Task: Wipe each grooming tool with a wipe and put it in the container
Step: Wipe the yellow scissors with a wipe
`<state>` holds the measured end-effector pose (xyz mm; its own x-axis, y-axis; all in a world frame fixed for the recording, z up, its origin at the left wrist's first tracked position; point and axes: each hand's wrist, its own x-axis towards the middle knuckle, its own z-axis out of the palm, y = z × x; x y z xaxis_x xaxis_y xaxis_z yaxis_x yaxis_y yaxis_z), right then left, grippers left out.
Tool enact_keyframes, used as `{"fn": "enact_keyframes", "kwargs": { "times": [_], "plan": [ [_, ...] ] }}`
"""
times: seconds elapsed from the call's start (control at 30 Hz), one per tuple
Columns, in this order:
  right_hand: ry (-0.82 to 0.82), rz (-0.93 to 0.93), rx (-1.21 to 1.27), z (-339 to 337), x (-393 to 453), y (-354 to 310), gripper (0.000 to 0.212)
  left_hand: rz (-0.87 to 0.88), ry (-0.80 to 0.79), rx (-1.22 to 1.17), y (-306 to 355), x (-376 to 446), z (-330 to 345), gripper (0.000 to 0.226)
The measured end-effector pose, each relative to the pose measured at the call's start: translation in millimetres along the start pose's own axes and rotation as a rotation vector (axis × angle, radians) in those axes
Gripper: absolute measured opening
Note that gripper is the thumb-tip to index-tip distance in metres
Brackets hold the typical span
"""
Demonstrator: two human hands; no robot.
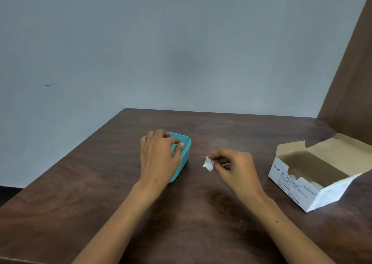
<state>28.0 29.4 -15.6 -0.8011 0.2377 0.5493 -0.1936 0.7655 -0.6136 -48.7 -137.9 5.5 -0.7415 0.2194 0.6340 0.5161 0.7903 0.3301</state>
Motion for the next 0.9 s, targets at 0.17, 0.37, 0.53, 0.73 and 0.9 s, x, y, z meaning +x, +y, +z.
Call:
{"fn": "enact_keyframes", "kwargs": {
  "times": [0.17, 0.37, 0.53, 0.73, 0.9],
  "plan": [
    [0.056, 0.057, -0.036, -7.9, -0.8, 5.3, 0.019, 0.227, 0.054, -0.154, 36.5, -21.6, 4.1, 0.014],
    [0.147, 0.130, -0.122, -35.0, -8.1, 11.2, 0.017, 0.201, -0.074, -0.347, 66.7, -40.3, 17.1, 0.027],
    [0.242, 0.131, -0.107, -71.8, -44.5, 9.3, 0.013, 0.256, -0.171, -0.393, 88.9, -68.2, 21.7, 0.030],
    [0.341, 0.275, 0.017, -134.5, -124.5, 1.1, 0.018, 0.348, -0.249, -0.528, 142.9, -110.6, 14.6, 0.028],
    [0.409, 0.434, -0.174, -195.6, -203.3, 6.7, 0.021, 0.531, -0.282, -0.697, 196.5, -161.7, 9.0, 0.026]
  ]
}}
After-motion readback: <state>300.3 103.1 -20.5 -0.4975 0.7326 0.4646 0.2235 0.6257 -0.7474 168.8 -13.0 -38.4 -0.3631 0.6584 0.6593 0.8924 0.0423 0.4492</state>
